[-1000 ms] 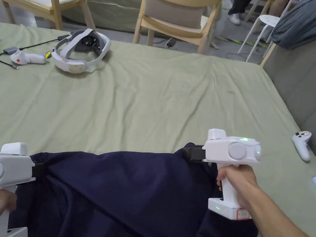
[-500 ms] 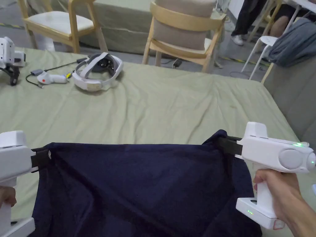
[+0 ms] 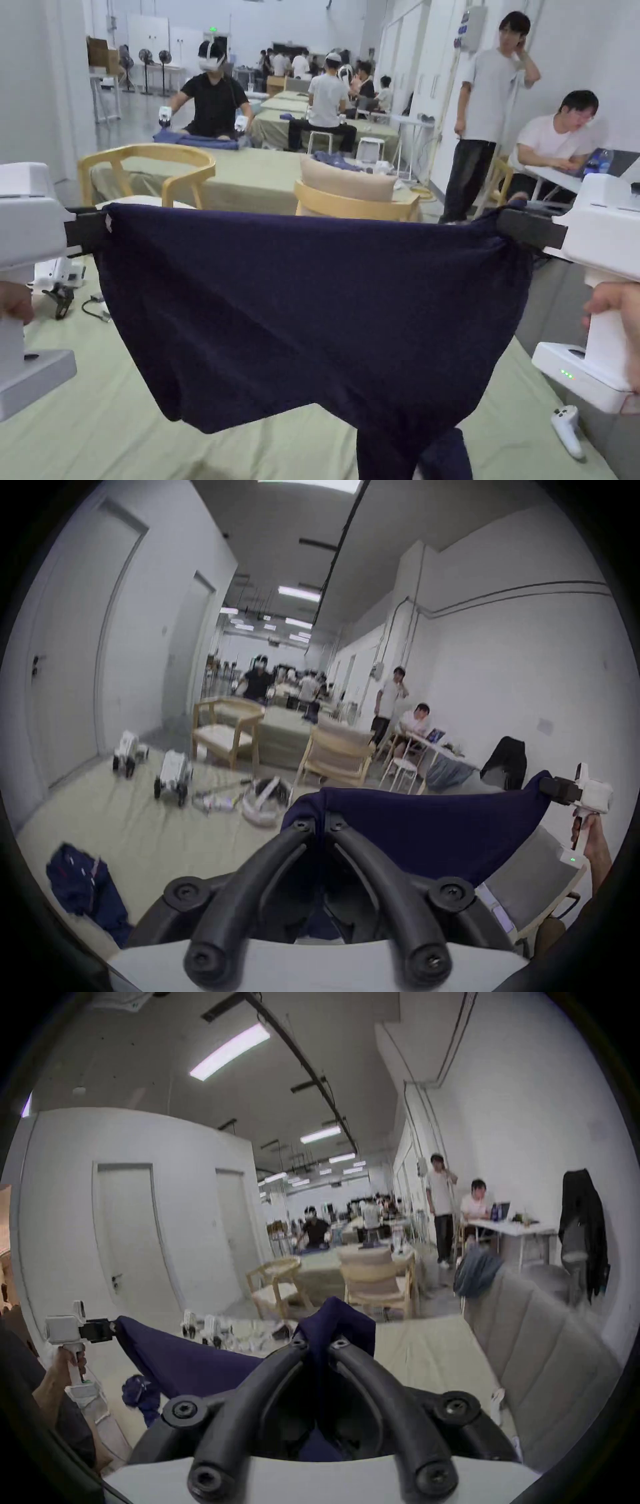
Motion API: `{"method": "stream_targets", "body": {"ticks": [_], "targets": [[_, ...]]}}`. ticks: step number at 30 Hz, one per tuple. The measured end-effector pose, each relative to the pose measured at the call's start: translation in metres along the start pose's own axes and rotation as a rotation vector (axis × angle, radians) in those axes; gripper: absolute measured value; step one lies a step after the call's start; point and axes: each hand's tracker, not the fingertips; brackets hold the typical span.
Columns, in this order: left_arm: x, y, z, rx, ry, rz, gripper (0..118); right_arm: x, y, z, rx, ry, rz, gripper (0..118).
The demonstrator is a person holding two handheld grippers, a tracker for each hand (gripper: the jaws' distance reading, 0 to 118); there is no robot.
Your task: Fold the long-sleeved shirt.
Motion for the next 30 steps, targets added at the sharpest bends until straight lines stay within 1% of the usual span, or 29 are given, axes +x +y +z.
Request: {"method": "stream_targets", "body": {"ticks": [5, 8, 13, 15, 16, 19, 24, 30], "targets": [[0.031, 0.088, 0.008, 0.086, 0.014, -0.070, 7, -0.017, 0.082, 0.018, 0.077, -0.032, 0.058, 3], [0.045, 0.137, 0.005, 0.104, 0.024, -0.076, 7, -0.025, 0.124, 0.023, 0.115, -0.053, 0.056, 3], [0.066, 0.199, -0.003, 0.130, 0.052, -0.092, 7, -0.036, 0.186, 0.022, 0.152, -0.106, 0.088, 3], [0.074, 0.218, -0.006, 0.152, 0.063, -0.097, 7, -0.040, 0.206, 0.019, 0.164, -0.129, 0.133, 3], [0.079, 0.227, -0.007, 0.157, 0.076, -0.107, 7, -0.042, 0.216, 0.017, 0.170, -0.138, 0.140, 3], [0.088, 0.252, -0.013, 0.190, 0.108, -0.126, 6, -0.042, 0.242, 0.008, 0.191, -0.140, 0.118, 3], [0.103, 0.287, -0.030, 0.241, 0.163, -0.141, 6, -0.049, 0.276, -0.018, 0.228, -0.170, 0.149, 3], [0.095, 0.320, -0.073, 0.266, 0.204, -0.114, 7, -0.052, 0.302, -0.067, 0.253, -0.181, 0.180, 3]]}}
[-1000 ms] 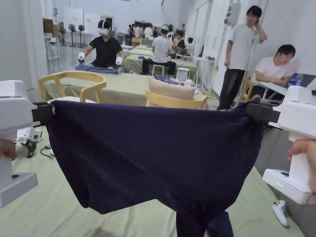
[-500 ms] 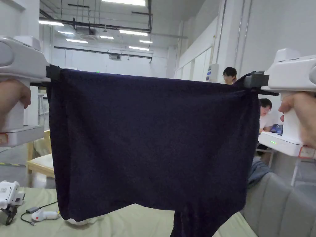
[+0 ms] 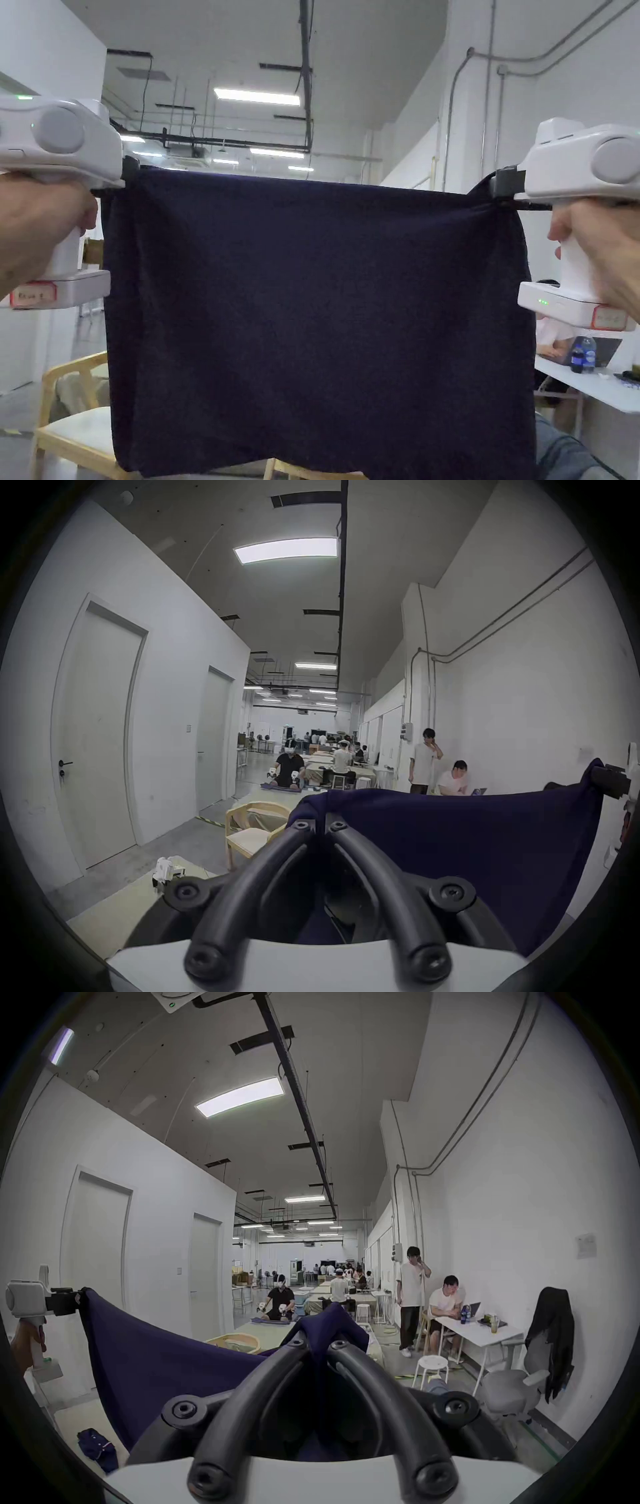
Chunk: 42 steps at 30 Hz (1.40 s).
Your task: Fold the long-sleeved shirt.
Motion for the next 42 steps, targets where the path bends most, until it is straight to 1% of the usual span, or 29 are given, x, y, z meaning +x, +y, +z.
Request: {"method": "stream_targets", "body": {"ticks": [4, 6, 10, 15, 19, 22, 23, 24, 26, 27, 28, 29, 31, 32, 33, 35, 36, 37, 38, 40, 41, 42], "targets": [[-0.002, 0.013, -0.040, 0.026, 0.033, 0.005, 7, -0.008, 0.003, -0.037, 0.038, 0.003, 0.011, 3], [-0.002, 0.019, -0.060, 0.036, 0.046, -0.011, 7, -0.013, 0.003, -0.056, 0.051, -0.012, 0.022, 3], [-0.001, 0.015, -0.094, 0.077, 0.062, -0.022, 7, -0.017, -0.010, -0.093, 0.092, -0.033, 0.006, 3], [-0.001, -0.008, -0.130, 0.040, 0.055, -0.042, 6, -0.014, -0.037, -0.131, 0.093, -0.067, -0.025, 3], [0.003, -0.044, -0.135, 0.022, 0.046, -0.054, 7, -0.006, -0.072, -0.143, 0.095, -0.066, -0.033, 3], [0.004, -0.078, -0.137, -0.021, 0.017, -0.059, 7, 0.003, -0.109, -0.144, 0.029, -0.071, -0.038, 3], [0.006, -0.093, -0.137, -0.057, 0.004, -0.080, 6, 0.008, -0.126, -0.142, 0.006, -0.072, -0.046, 3], [0.008, -0.109, -0.133, -0.061, 0.005, -0.082, 7, 0.011, -0.142, -0.138, -0.011, -0.075, -0.055, 3], [0.009, -0.145, -0.126, -0.119, -0.025, -0.095, 7, 0.016, -0.180, -0.125, -0.081, -0.073, -0.013, 3], [0.010, -0.163, -0.121, -0.129, -0.033, -0.101, 7, 0.020, -0.200, -0.118, -0.107, -0.067, -0.018, 3], [0.010, -0.185, -0.114, -0.160, -0.043, -0.105, 7, 0.024, -0.220, -0.110, -0.150, -0.066, 0.001, 3], [0.011, -0.206, -0.107, -0.194, -0.049, -0.115, 7, 0.028, -0.243, -0.100, -0.173, -0.063, -0.007, 3], [0.005, -0.247, -0.087, -0.235, -0.092, -0.082, 7, 0.034, -0.288, -0.075, -0.246, -0.059, -0.007, 3], [0.004, -0.266, -0.078, -0.260, -0.094, -0.071, 7, 0.038, -0.309, -0.063, -0.264, -0.049, -0.028, 3], [0.003, -0.287, -0.067, -0.297, -0.106, -0.077, 7, 0.039, -0.330, -0.047, -0.300, -0.040, -0.021, 3], [-0.003, -0.329, -0.036, -0.332, -0.133, -0.040, 7, 0.041, -0.373, -0.012, -0.354, -0.035, -0.014, 3], [-0.005, -0.347, -0.023, -0.375, -0.134, -0.063, 7, 0.041, -0.391, 0.005, -0.382, -0.027, -0.002, 3], [-0.010, -0.370, -0.003, -0.371, -0.127, -0.049, 7, 0.046, -0.413, 0.024, -0.394, -0.021, -0.032, 3], [-0.014, -0.390, 0.012, -0.415, -0.142, -0.034, 7, 0.047, -0.430, 0.042, -0.429, -0.011, -0.049, 3], [-0.022, -0.425, 0.045, -0.480, -0.146, -0.066, 7, 0.047, -0.465, 0.084, -0.464, -0.018, -0.030, 3], [-0.027, -0.445, 0.065, -0.489, -0.156, -0.024, 7, 0.047, -0.483, 0.105, -0.500, -0.016, -0.034, 3], [-0.033, -0.458, 0.082, -0.529, -0.176, -0.026, 7, 0.047, -0.497, 0.126, -0.523, 0.000, -0.039, 3]]}}
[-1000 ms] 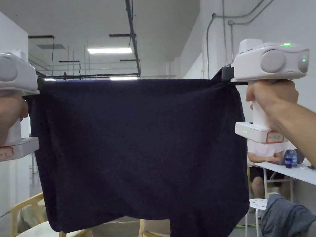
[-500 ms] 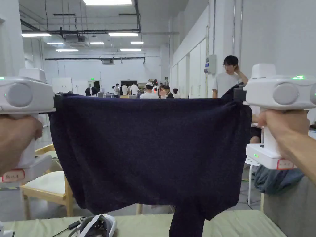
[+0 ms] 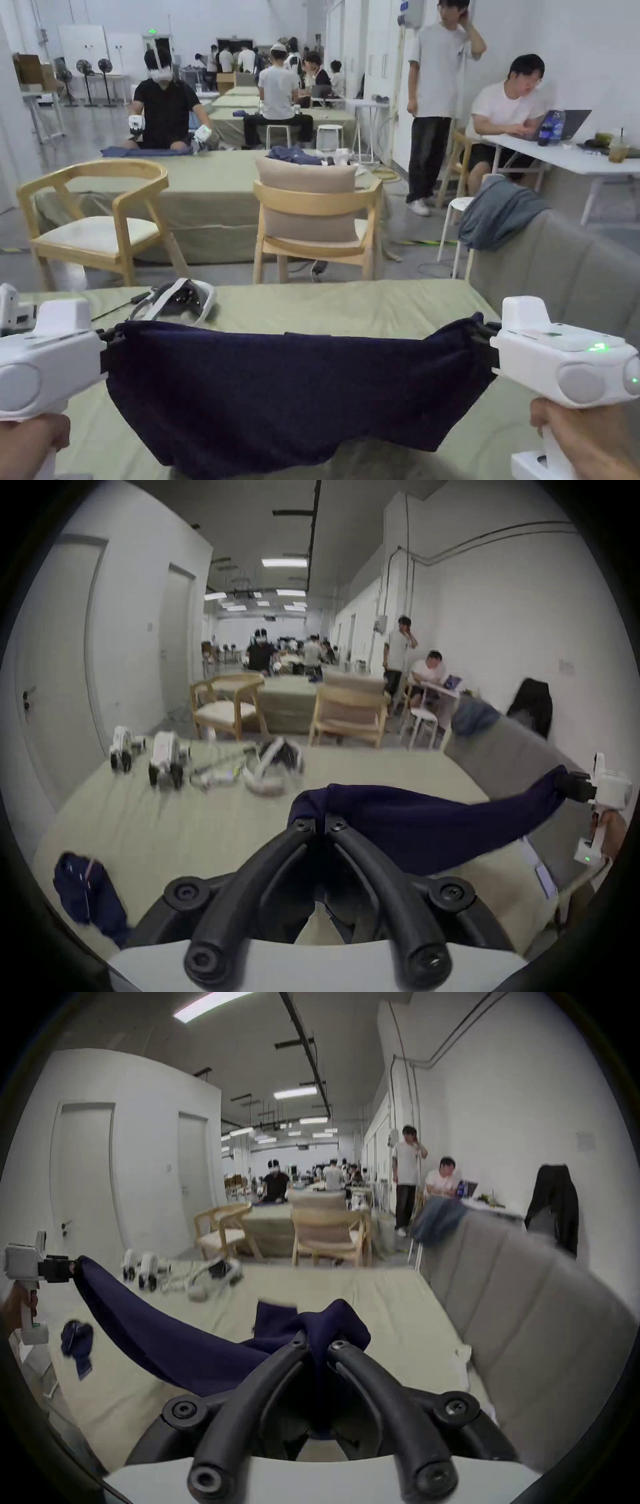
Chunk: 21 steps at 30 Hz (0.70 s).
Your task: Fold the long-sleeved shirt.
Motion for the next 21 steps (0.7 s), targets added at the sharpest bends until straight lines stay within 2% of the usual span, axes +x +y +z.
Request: {"method": "stream_targets", "body": {"ticks": [2, 3, 7, 8, 11, 14, 17, 19, 21], "targets": [[-0.005, -0.048, 0.023, -0.039, -0.026, -0.021, 7, 0.000, -0.051, 0.025, -0.051, 0.007, -0.034, 3], [-0.004, -0.067, 0.032, -0.091, -0.036, -0.047, 6, -0.005, -0.073, 0.041, -0.049, 0.014, -0.003, 3], [-0.002, -0.148, 0.076, -0.169, -0.033, -0.148, 7, -0.021, -0.157, 0.089, -0.153, 0.016, 0.031, 3], [-0.004, -0.165, 0.083, -0.181, -0.026, -0.135, 7, -0.025, -0.175, 0.098, -0.189, 0.020, 0.043, 3], [-0.016, -0.214, 0.096, -0.283, -0.023, -0.088, 7, -0.034, -0.223, 0.119, -0.277, 0.023, -0.015, 3], [-0.030, -0.253, 0.100, -0.368, 0.015, -0.124, 7, -0.042, -0.258, 0.124, -0.403, 0.058, -0.018, 3], [-0.038, -0.284, 0.102, -0.458, 0.008, -0.051, 7, -0.052, -0.285, 0.124, -0.493, 0.068, 0.020, 3], [-0.038, -0.297, 0.105, -0.501, 0.029, -0.069, 7, -0.054, -0.299, 0.124, -0.548, 0.073, -0.034, 3], [-0.037, -0.305, 0.109, -0.513, 0.043, -0.083, 7, -0.057, -0.306, 0.126, -0.552, 0.066, -0.030, 3]]}}
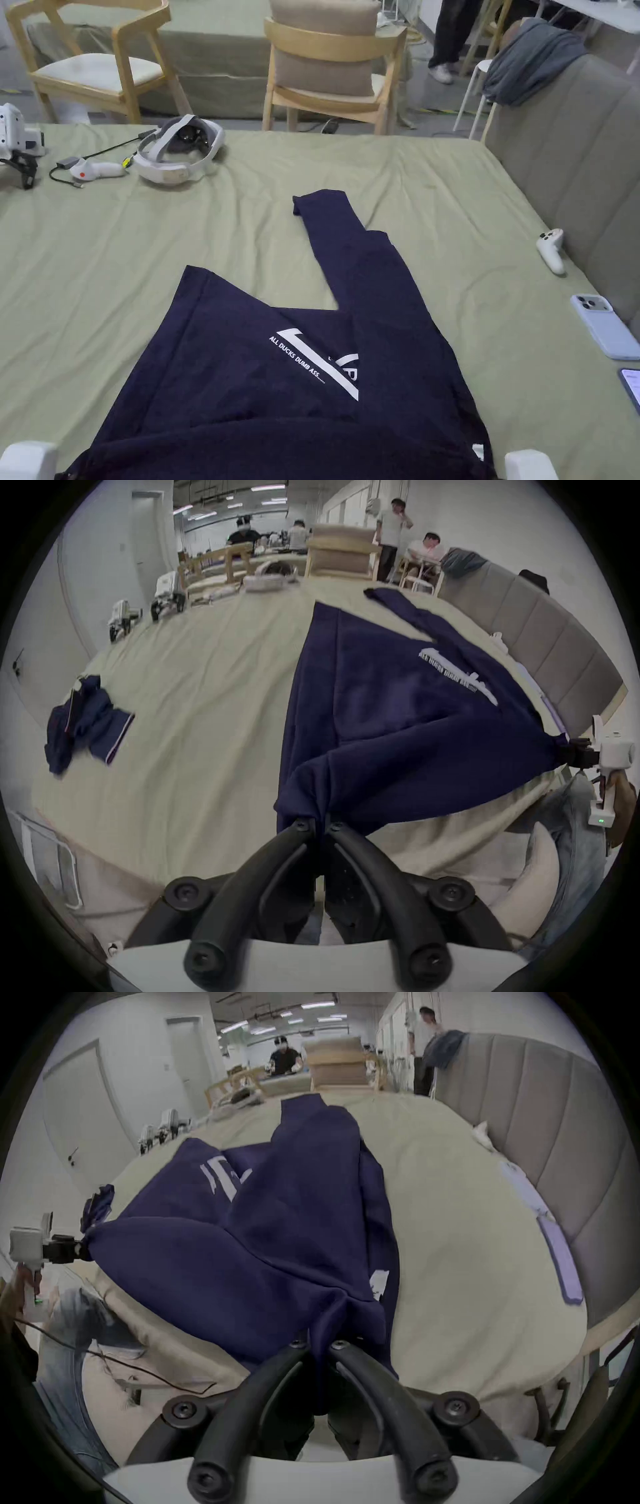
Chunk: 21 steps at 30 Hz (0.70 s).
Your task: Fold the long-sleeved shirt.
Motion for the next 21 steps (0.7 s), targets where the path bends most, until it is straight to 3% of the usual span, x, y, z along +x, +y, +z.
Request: {"method": "stream_targets", "body": {"ticks": [5, 13, 21], "targets": [[-0.005, -0.010, 0.008, -0.007, -0.018, 0.063, 6, -0.002, 0.011, 0.006, -0.054, 0.004, 0.024, 3], [0.005, -0.008, 0.001, -0.053, 0.007, 0.036, 7, 0.001, -0.001, -0.006, -0.077, 0.011, -0.026, 4], [-0.004, -0.009, 0.002, -0.051, -0.009, 0.091, 7, 0.000, -0.003, -0.004, -0.067, 0.010, -0.046, 6]]}}
